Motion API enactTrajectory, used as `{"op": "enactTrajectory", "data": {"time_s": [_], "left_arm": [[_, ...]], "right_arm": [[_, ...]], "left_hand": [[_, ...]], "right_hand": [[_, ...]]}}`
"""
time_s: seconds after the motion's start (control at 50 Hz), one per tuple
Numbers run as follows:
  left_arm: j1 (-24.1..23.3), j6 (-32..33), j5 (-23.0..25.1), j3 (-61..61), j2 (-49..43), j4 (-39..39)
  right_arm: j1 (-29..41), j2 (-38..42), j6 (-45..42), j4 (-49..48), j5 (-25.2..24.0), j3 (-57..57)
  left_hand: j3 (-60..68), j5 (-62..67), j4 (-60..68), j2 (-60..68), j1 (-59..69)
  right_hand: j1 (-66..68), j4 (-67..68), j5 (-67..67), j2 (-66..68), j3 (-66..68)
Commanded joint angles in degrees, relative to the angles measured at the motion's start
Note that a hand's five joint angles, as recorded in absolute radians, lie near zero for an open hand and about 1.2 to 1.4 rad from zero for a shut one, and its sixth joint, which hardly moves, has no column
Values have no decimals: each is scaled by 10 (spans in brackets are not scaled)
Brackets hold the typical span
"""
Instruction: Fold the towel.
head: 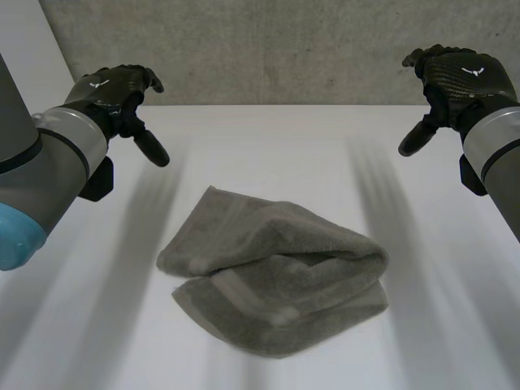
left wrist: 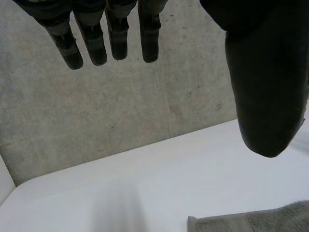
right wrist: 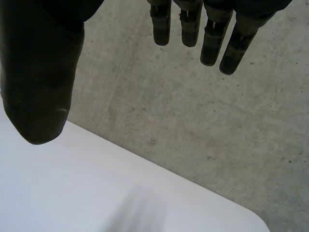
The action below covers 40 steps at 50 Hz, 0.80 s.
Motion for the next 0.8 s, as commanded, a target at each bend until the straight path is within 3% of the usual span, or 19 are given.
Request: {"op": "enactTrajectory", "data": {"time_s": [0.02, 0.14, 0.22, 0.34, 0.48, 0.62, 0.8], "left_arm": [[0, 0, 0, -6, 0, 1], [-2, 3, 6, -18, -1, 23], [-9, 46, 54, -20, -20, 29], [-27, 89, 105, -27, -50, 35], [-39, 114, 181, 7, -145, 55], [-54, 129, 200, 58, -218, 40], [-89, 213, 217, 83, -274, 15]], "right_arm": [[-1, -4, -1, 3, -11, -2], [-7, -4, -30, 37, -77, -2], [-21, 9, -25, 103, -144, -6], [-57, 18, -3, 122, -158, 16], [-103, 43, 0, 122, -163, 85], [-130, 65, 0, 112, -167, 137], [-114, 107, 15, 70, -202, 191]], "left_hand": [[-28, -1, -31, -14, -19], [-28, 4, -31, -9, -14], [-28, -5, -31, -18, -22], [-28, -3, -31, -16, -20], [-28, 2, -31, -11, -15], [-28, 9, -31, -4, -9], [-28, 68, -31, 54, 50]], "right_hand": [[-32, -44, -35, -41, -26], [-32, -44, -35, -41, -26], [-32, -44, -35, -41, -26], [-32, -44, -35, -41, -26], [-32, -44, -35, -41, -26], [-32, -44, -35, -41, -26], [-32, -44, -35, -41, -26]]}}
